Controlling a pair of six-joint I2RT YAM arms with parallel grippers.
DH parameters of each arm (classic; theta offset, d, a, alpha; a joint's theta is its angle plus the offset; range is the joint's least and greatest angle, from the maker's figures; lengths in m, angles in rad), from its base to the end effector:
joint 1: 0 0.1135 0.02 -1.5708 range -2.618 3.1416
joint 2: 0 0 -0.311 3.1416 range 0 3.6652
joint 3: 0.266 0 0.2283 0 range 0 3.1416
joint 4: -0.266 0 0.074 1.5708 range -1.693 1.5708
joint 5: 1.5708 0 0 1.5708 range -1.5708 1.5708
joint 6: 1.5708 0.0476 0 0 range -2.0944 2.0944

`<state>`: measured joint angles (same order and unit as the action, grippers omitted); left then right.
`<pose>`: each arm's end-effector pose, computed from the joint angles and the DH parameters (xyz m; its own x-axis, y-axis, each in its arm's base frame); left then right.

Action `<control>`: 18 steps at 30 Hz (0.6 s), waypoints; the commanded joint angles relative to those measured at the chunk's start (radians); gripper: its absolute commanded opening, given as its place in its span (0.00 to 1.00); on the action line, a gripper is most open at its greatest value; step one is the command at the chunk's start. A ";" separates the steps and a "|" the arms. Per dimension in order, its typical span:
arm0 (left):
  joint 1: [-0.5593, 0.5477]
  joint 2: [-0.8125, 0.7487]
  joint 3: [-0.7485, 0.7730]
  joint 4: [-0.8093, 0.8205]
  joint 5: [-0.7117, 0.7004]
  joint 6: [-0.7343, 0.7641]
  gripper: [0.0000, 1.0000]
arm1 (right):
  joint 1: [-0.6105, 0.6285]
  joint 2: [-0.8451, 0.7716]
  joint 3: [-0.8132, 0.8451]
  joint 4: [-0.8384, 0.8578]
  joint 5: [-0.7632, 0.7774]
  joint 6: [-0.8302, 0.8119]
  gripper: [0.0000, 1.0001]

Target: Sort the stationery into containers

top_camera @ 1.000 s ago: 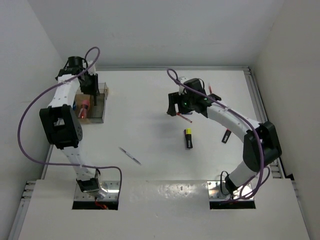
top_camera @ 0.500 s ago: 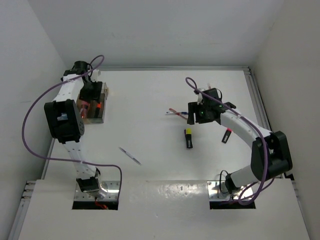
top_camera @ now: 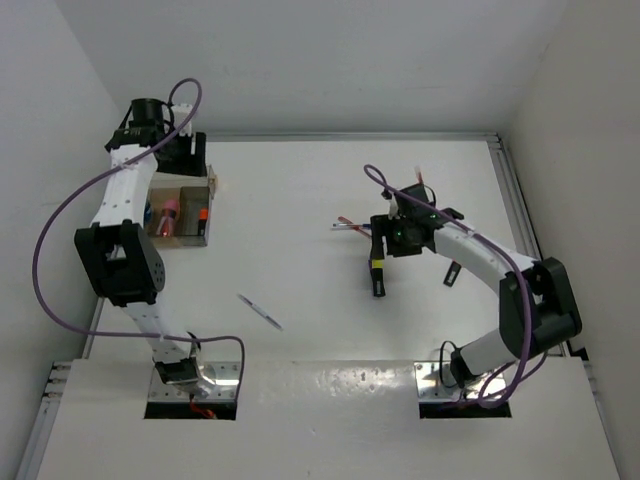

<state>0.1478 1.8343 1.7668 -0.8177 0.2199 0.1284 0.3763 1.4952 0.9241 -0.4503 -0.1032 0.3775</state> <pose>0.3982 0.0488 0.3655 -0.7602 0.0132 -0.6495 0.0910 0.9921 -0.0864 0.2564 0.1066 0.2515 -0.8905 0.0424 -0.4530 -0.0939 0.9571 0.2741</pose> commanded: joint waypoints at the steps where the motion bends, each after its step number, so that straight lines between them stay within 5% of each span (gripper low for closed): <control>1: -0.028 -0.092 0.010 0.032 0.075 0.007 0.73 | 0.044 0.040 0.015 -0.001 0.034 0.011 0.68; 10: -0.022 -0.196 -0.081 0.106 0.151 0.005 0.76 | 0.078 0.132 -0.010 0.008 0.100 0.024 0.67; 18: -0.025 -0.256 -0.158 0.146 0.205 0.010 0.77 | 0.087 0.177 -0.027 0.041 0.073 0.006 0.44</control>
<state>0.1234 1.6352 1.6279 -0.7242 0.3824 0.1272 0.4561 1.6760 0.8959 -0.4438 -0.0265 0.3897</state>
